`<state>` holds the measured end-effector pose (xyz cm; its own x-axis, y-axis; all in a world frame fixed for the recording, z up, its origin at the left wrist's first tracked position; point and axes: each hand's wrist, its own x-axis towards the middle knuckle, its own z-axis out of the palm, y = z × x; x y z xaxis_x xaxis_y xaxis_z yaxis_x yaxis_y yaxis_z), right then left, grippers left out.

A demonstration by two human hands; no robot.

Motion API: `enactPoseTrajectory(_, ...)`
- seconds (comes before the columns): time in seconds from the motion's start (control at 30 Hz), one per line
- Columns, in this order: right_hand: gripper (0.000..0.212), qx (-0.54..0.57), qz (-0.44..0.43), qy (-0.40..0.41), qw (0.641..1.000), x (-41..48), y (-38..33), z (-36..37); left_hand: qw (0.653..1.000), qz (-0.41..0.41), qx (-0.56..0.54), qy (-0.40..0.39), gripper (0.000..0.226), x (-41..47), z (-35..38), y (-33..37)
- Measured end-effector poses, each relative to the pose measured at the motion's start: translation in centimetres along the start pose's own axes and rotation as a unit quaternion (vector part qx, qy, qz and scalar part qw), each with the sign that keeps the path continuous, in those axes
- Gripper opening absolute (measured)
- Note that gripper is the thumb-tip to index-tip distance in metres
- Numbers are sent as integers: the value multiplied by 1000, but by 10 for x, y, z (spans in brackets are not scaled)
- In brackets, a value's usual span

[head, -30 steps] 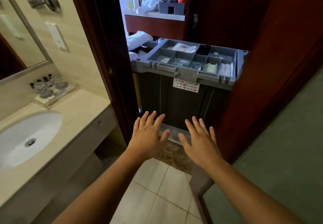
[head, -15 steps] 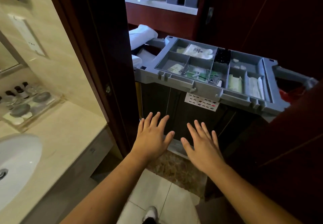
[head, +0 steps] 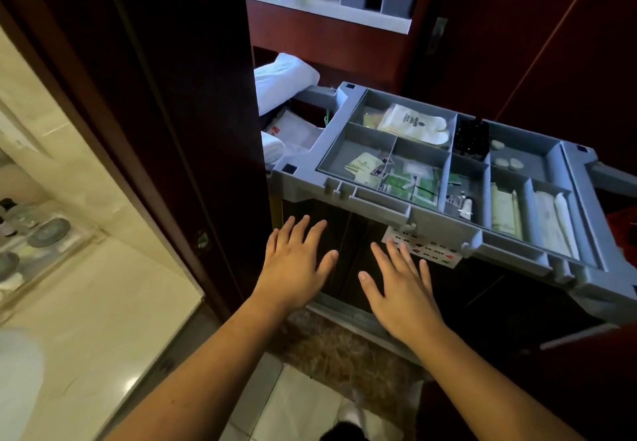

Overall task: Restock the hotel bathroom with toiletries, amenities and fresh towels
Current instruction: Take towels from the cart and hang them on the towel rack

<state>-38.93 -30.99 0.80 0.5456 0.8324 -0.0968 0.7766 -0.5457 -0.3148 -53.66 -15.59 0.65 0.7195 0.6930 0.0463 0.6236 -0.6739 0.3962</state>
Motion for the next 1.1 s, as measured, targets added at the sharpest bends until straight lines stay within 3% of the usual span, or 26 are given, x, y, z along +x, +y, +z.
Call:
enactPoseTrajectory(0.33,69,24,-70,-28,997,153,6,-8,997,-75,-28,7,64,123,4,-17)
enactPoseTrajectory(0.57,70,57,-151,-89,983,250,5,-25,981,-133,-28,139,73,195,2,-25)
enactPoseTrajectory(0.73,67,137,-195,-104,966,308,-17,-28,950,-247,-104,160,62,228,1,-36)
enactPoseTrajectory(0.93,60,256,-177,-171,935,366,-67,-34,920,-327,-151,157,61,251,2,-49)
enactPoseTrajectory(1.1,58,313,-94,-249,912,420,-103,-17,911,-350,-159,148,63,268,1,-62)
